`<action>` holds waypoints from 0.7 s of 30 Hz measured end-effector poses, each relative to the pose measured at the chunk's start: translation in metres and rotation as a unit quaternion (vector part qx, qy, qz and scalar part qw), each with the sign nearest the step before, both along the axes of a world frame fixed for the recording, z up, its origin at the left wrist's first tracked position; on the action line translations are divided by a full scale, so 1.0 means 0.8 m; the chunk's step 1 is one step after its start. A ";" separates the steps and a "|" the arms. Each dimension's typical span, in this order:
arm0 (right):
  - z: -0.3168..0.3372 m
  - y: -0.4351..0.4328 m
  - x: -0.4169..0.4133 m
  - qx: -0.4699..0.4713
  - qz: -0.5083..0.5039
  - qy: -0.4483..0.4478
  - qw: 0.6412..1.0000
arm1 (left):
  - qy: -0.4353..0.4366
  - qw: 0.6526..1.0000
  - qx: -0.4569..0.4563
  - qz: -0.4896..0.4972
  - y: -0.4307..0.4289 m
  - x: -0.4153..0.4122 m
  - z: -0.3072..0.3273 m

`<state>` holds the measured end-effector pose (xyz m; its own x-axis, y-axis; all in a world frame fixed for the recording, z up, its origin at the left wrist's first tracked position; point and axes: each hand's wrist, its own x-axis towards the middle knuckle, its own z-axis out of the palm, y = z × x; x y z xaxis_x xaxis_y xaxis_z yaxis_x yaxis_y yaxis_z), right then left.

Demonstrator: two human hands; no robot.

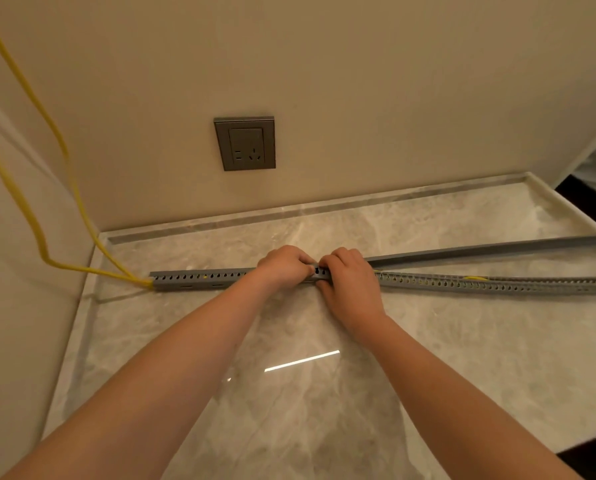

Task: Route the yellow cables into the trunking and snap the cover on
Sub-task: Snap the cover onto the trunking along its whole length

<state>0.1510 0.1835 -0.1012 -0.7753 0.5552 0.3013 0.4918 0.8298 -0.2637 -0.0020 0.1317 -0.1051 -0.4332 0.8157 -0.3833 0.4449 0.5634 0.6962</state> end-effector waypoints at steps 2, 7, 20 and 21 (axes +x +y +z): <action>0.000 0.004 -0.001 0.015 0.010 -0.015 1.000 | -0.007 1.000 -0.005 0.008 0.001 0.000 0.001; 0.005 0.010 -0.006 0.026 0.027 -0.047 0.998 | -0.006 0.999 0.004 0.034 0.004 0.003 0.001; 0.052 0.046 -0.014 -0.154 0.016 -0.108 0.982 | 0.175 0.984 0.036 -0.008 -0.014 0.022 0.012; 0.057 0.052 -0.015 -0.174 0.014 -0.116 0.978 | 0.186 0.982 0.041 -0.010 -0.015 0.023 0.013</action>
<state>0.1387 0.2248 -0.0554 -0.8165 0.5707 -0.0873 0.5505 0.7238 -0.4161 0.0161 0.1199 -0.0947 -0.5144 0.8469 -0.1350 0.6872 0.5012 0.5259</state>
